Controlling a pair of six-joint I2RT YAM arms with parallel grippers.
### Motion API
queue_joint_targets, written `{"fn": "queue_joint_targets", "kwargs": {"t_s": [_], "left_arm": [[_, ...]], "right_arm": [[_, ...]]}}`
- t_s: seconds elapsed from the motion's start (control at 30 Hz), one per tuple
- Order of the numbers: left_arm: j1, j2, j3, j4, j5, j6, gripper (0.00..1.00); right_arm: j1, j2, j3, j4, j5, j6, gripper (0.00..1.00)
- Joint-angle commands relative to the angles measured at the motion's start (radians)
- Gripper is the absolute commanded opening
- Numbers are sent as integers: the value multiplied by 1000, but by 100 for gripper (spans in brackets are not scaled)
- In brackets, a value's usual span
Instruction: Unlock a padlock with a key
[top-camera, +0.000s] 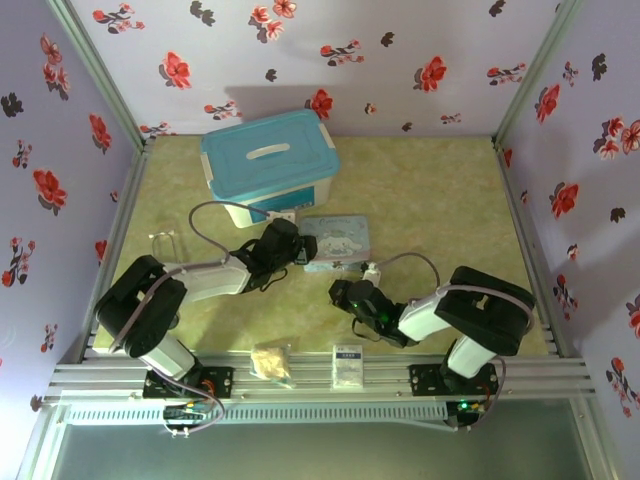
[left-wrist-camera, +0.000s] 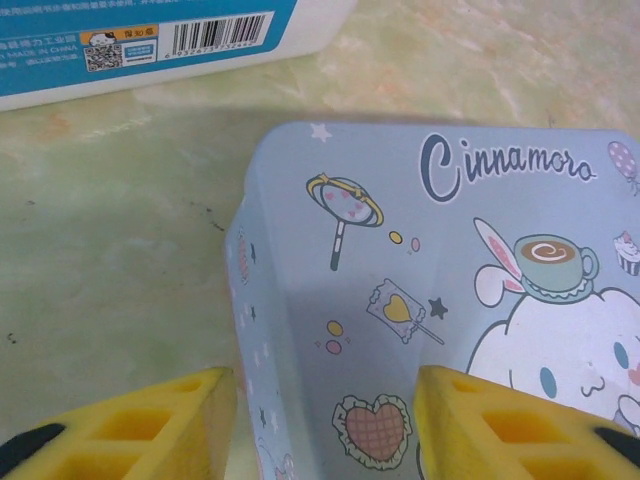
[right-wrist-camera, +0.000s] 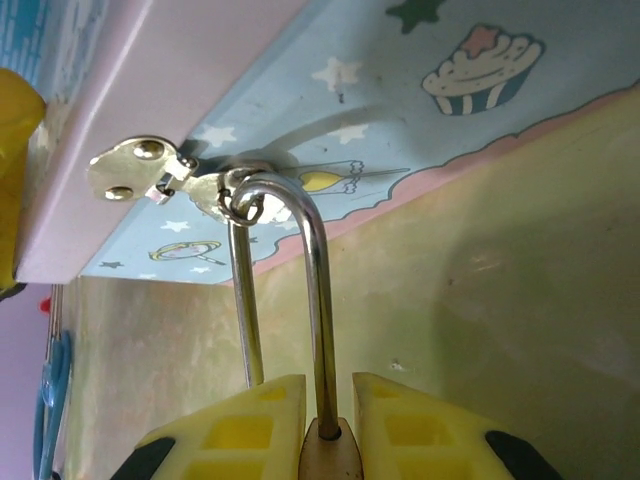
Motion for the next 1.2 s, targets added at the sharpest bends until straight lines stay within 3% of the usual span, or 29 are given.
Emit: {"fn": "queue_joint_targets", "kwargs": {"t_s": [0.0,0.37,0.6,0.77,1.03,1.17], "left_arm": [[-9,47,-56,-94,19,-14,49],[-10,33,-60,-96,27,-14,48],[-9,44,-66,-88,26,-22,47],[-9,45,-58,-88,32,-33,48],[-17,-57,-9,-55,61,-89,72],[-22,-1,23,-63,65,-90,72]], "right_arm": [[-1,56,-22,95,152,68,13],[19,188,-21,320,297,124,11],[23,107,-14,198,375,104,10],[22,82,7,166,361,74,10],[50,88,14,163,379,58,9],[40,119,20,203,344,52,9]]}}
